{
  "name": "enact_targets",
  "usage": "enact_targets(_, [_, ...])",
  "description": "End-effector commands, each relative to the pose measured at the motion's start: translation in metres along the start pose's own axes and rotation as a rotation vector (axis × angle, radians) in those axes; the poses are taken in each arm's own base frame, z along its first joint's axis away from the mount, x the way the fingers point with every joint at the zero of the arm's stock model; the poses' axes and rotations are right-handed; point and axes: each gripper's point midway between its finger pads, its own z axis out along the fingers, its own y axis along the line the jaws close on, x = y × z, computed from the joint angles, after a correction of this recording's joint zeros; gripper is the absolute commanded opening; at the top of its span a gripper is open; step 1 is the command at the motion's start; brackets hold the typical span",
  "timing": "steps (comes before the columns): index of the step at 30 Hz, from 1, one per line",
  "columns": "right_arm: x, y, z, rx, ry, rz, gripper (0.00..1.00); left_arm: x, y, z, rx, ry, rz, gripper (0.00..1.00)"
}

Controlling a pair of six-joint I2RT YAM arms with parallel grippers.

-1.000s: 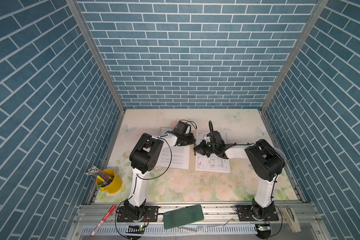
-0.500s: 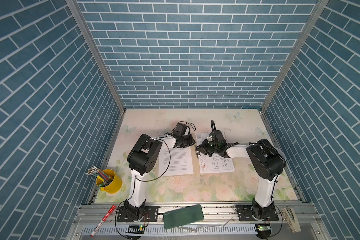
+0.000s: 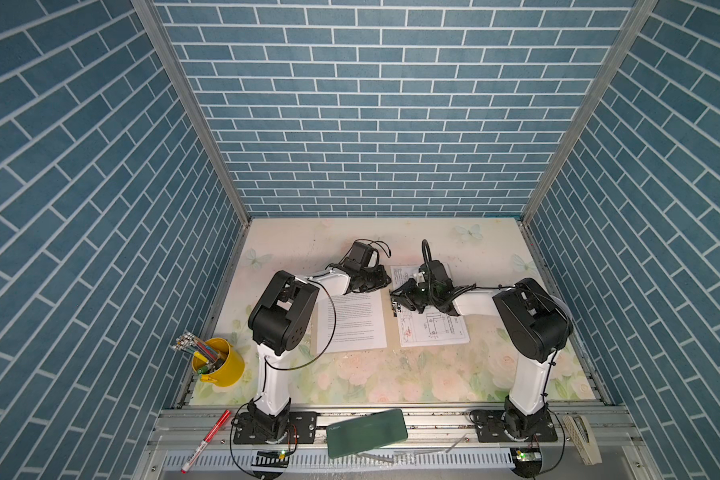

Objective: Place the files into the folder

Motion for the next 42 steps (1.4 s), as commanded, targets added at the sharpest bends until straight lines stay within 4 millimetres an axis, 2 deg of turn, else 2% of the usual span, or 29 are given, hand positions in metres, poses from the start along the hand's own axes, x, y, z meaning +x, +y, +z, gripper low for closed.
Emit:
enact_targets(1, [-0.001,0.009,-0.012,-0.018,-0.031,0.007,0.33,0.009,-0.001,-0.008,-0.005,0.018,-0.016,0.22])
enact_targets(10, [-0.002,0.018,-0.028,-0.038,-0.071,-0.013,0.41,0.028,0.0,-0.009,0.001,0.022,-0.049,0.21])
enact_targets(20, [0.0,0.013,-0.041,0.005,-0.09,-0.039,0.42,0.038,0.005,0.003,-0.004,0.026,-0.078,0.2])
enact_targets(36, [0.013,0.002,-0.054,0.072,-0.056,-0.017,0.37,0.04,0.012,0.016,-0.013,0.031,-0.094,0.16])
enact_targets(42, [0.025,0.004,-0.055,0.073,-0.013,0.038,0.29,0.045,0.016,0.024,-0.017,0.035,-0.105,0.13])
